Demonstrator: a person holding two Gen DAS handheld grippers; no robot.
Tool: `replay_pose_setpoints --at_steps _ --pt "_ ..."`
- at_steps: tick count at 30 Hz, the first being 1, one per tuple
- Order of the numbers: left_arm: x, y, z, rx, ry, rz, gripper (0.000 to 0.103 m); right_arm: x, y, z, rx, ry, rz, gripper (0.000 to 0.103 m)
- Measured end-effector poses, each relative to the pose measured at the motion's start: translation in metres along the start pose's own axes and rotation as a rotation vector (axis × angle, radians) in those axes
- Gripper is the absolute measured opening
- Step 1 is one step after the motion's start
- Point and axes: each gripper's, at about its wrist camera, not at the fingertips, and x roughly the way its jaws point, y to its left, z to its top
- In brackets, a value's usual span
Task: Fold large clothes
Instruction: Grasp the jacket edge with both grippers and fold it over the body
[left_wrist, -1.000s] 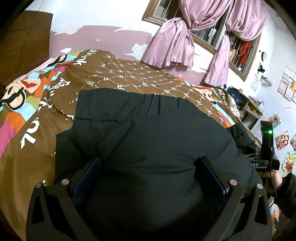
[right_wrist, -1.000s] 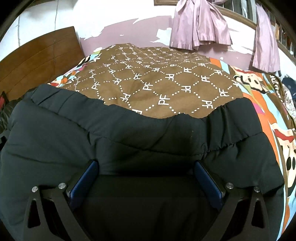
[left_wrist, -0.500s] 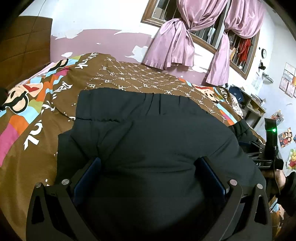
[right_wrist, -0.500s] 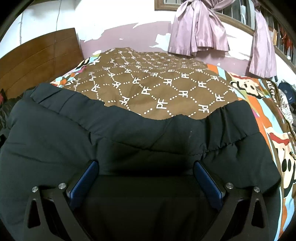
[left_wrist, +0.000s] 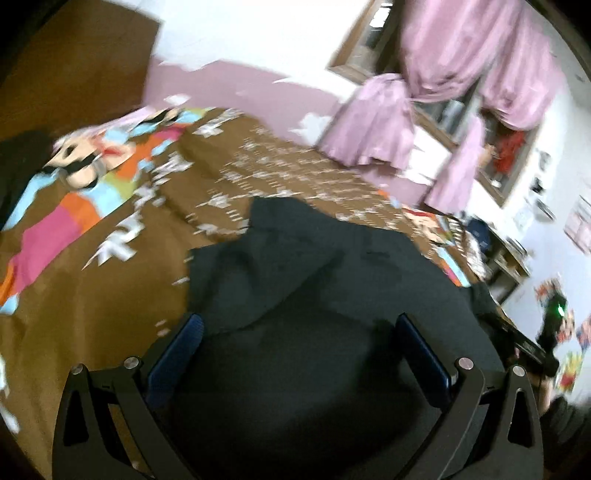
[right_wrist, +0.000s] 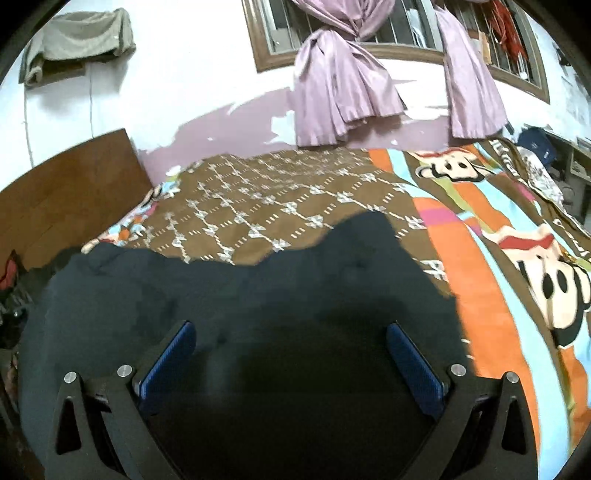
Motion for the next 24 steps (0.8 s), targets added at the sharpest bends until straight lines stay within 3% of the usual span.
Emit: replay_pose_setpoints --at_steps 2,3,7,9,11,17,20,24 --pt "-0.002 0.016 0.001 -0.076 0.025 0.077 0.102 -0.008 -0.007 0.000 -0.048 0.007 -0.033 0.103" --pt "0.000 0.027 0.001 -0.126 0.050 0.076 0.102 -0.012 -0.011 0.001 -0.080 0.012 -0.056 0.103" --pt "0.012 0.049 0.001 -0.243 0.128 0.003 0.102 -0.017 -0.037 0.002 -0.084 0.048 -0.103 0.103" --pt "0.013 0.050 0.001 -0.231 0.131 -0.017 0.102 -0.010 -0.058 -0.001 -0.012 0.084 -0.090 0.103" --pt "0.015 0.045 0.000 -0.188 0.122 -0.065 0.102 0.000 -0.077 -0.008 0.060 0.119 -0.060 0.103" --pt "0.023 0.044 -0.010 -0.142 0.123 -0.159 0.102 0.034 -0.116 -0.028 0.272 0.255 0.220 0.103" --pt "0.028 0.047 -0.011 -0.154 0.136 -0.187 0.102 0.035 -0.126 -0.038 0.336 0.228 0.285 0.103" --pt "0.028 0.050 -0.013 -0.164 0.134 -0.209 0.102 0.033 -0.127 -0.044 0.346 0.195 0.298 0.103"
